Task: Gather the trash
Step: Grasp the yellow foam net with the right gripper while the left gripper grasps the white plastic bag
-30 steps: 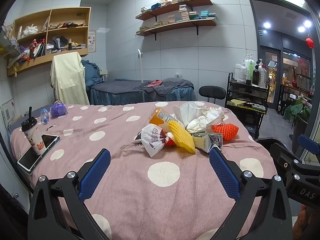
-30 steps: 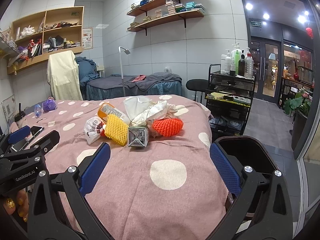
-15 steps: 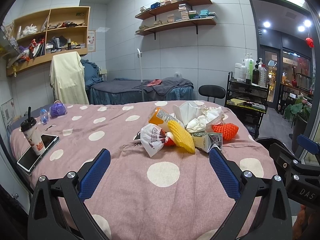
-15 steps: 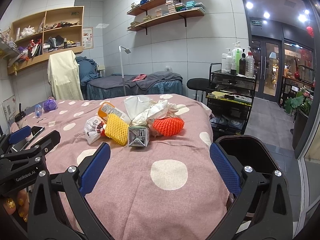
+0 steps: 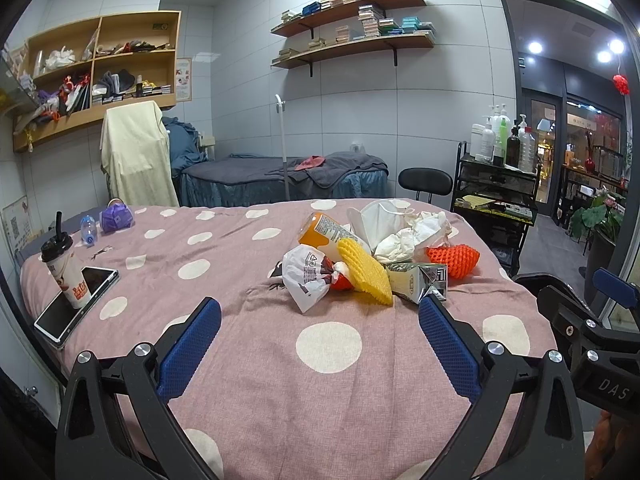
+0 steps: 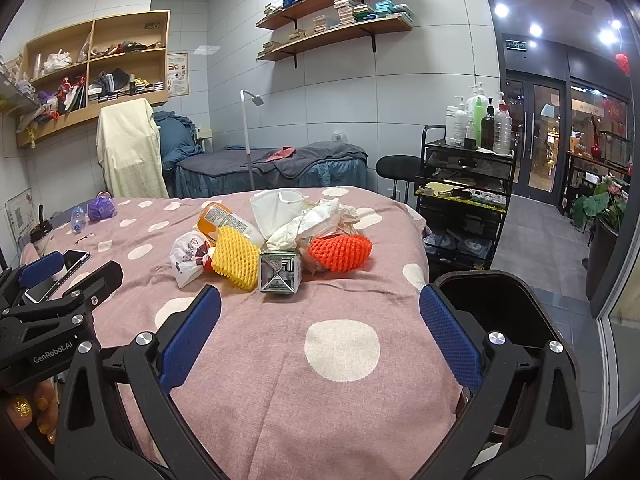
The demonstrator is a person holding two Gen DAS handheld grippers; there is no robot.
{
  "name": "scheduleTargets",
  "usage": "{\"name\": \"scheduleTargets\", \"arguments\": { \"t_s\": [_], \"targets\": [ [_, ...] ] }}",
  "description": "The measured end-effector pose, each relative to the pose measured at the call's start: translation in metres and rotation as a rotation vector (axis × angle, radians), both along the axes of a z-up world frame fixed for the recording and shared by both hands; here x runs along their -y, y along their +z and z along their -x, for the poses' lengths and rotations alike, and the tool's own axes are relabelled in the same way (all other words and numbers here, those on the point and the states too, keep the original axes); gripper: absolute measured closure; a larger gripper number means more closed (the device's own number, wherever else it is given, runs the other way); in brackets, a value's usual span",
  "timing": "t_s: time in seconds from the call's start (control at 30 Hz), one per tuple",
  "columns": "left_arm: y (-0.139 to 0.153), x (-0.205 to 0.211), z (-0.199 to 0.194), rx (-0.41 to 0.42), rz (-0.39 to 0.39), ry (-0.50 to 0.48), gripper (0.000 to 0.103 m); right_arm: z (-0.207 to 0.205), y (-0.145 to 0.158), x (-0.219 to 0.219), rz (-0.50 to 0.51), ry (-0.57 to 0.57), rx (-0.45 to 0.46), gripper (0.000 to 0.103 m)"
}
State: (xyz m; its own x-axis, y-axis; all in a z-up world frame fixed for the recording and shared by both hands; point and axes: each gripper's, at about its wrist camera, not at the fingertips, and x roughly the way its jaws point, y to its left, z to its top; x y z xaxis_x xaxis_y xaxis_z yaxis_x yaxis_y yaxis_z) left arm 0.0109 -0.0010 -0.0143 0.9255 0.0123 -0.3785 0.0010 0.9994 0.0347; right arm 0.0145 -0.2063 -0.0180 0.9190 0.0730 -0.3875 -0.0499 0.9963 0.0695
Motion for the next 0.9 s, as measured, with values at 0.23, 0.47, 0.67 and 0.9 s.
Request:
{"name": "scheduleTargets", "arguments": {
  "t_s": [0.23,0.47,0.67,0.9],
  "targets": [
    [-0.004,-0.002,-0.004,-0.016,0.000,0.000,0.006,-0.003,-0.002,-0.001,0.002,0.005,-0.011,0.005],
    [-0.022,-0.015,-0.018,-0.102,0.018,-0.002,0.006,-0.024,-0.011,0.002,-0.004,0.049,-0.078,0.005],
    [-0.044,-0.030,-0.036,-0.183,0.030,-0.025,0.006,-0.061,-0.034,-0.005,0.015,0.131,-0.211,0.005],
    [-0.047,-0.043,-0.064,-0.240,0.078,-0.087,0.010,-0.107,-0.043,-0.021,0.002,0.224,-0.304,0.005]
  ]
}}
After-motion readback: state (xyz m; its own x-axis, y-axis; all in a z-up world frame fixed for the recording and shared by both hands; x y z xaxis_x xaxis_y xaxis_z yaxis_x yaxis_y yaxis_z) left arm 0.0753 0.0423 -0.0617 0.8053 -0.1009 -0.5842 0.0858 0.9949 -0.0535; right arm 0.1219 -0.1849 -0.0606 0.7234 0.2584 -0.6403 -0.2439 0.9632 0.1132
